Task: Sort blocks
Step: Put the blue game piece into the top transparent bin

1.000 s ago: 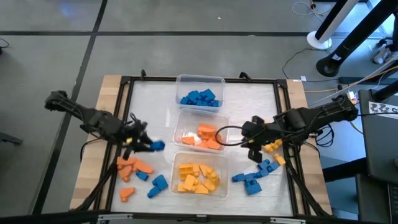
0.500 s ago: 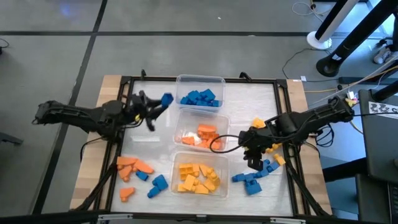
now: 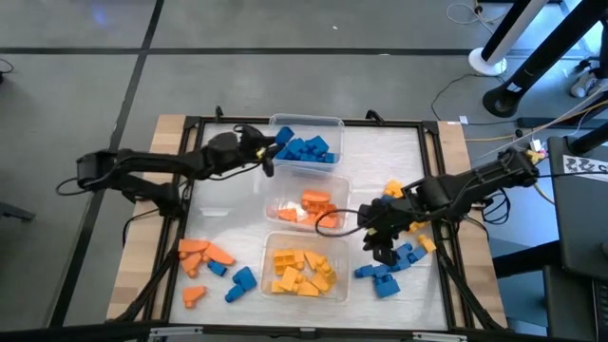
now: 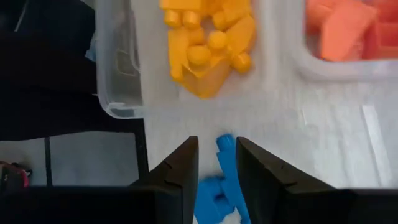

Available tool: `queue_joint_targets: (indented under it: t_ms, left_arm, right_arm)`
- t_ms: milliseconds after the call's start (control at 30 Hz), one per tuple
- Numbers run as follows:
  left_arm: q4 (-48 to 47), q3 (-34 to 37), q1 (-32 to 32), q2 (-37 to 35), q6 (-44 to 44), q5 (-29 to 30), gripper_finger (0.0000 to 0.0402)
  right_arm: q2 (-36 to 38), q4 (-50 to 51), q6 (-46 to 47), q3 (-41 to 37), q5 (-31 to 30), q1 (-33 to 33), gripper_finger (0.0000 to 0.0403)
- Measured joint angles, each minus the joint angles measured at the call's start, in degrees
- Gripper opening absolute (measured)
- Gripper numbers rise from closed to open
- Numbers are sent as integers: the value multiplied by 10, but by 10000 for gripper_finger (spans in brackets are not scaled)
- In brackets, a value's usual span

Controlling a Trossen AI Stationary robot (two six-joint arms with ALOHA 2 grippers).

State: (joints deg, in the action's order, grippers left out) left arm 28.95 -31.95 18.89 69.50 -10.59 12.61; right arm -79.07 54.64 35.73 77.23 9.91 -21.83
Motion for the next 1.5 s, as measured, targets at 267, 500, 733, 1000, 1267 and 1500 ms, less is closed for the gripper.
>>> queue_joint_targets:
  t_ms: [267,500,733,1000,1267,1500]
  left_arm:
    - [-1,-27,23,50,-28,-1,134]
    - [-13,-36,41,53,-45,-1,196]
    - [-15,-36,45,53,-61,-1,222]
    - [-18,-36,45,53,-62,-1,223]
    - [-18,-36,45,53,-62,-1,223]
    - [-18,-36,45,53,-62,-1,224]
  right_arm:
    - [-33,-62,0,0,-47,-82,106]
    - [-86,-83,0,0,-59,-145,106]
    - [-151,-78,-4,0,-65,-166,106]
    - [-210,-40,-19,0,-63,-164,106]
    - [-214,-21,-17,0,-13,-164,106]
    - [-214,-20,-15,0,-28,-159,106]
